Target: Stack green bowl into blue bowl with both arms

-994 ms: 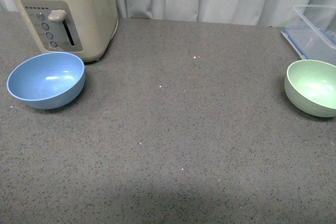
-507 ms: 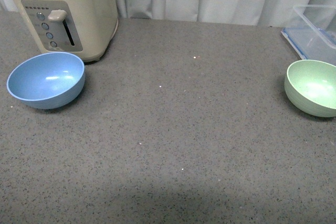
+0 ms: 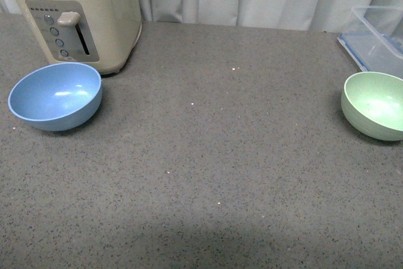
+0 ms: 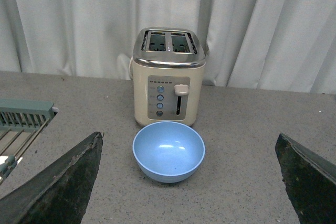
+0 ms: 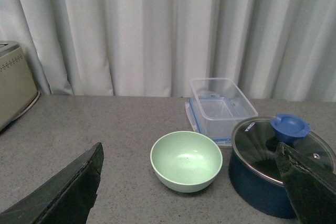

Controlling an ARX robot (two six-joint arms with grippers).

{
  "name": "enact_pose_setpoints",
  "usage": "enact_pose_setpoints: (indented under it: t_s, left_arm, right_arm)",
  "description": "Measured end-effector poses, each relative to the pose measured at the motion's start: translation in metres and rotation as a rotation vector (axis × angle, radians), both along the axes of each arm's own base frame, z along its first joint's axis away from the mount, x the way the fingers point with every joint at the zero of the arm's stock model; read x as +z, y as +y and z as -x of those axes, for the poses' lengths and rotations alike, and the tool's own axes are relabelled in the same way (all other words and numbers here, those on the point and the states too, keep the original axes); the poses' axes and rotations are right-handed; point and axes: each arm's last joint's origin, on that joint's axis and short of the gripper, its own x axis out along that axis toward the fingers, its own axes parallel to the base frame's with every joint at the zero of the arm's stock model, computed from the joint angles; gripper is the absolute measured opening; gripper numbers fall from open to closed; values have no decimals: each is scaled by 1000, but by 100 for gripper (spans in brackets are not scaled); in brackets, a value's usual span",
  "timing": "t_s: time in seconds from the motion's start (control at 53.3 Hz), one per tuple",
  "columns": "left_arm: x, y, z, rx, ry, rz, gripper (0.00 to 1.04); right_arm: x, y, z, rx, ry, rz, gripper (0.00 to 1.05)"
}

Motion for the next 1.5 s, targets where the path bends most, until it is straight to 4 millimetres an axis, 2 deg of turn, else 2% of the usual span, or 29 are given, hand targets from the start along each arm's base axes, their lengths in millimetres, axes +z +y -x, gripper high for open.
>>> enact_pose_setpoints:
  t_s: [0.281, 0.432, 0.582, 0.732, 0.807, 0.938, 1.107, 1.201, 1.501]
  left_arm:
    - [0, 0, 0, 4, 5, 1, 98]
    - [-11, 2, -5, 41, 198, 72, 98]
    - [-8, 3, -18, 67, 243, 113, 98]
    - [0, 1, -50, 95, 286, 171, 98]
    - [1, 0, -79, 124, 354, 224, 98]
    - [-18, -4, -123, 142, 523, 332, 98]
    - [-42, -6, -170, 214, 643, 363, 98]
    - [-49, -5, -188, 241, 665, 355, 98]
    - [-75, 13, -226, 375, 765, 388, 98]
  right_arm:
    - [0, 0, 0, 0, 0, 0, 96]
    - [0, 0, 0, 0, 0, 0, 96]
    - [0, 0, 0, 0, 0, 0, 96]
    - [0, 0, 0, 0, 0, 0, 96]
    - [0, 0, 0, 0, 0, 0, 96]
    - [0, 0, 0, 0, 0, 0, 96]
    - [0, 0, 0, 0, 0, 0, 96]
    - [0, 0, 0, 0, 0, 0, 96]
    - [0, 0, 0, 0, 0, 0, 96]
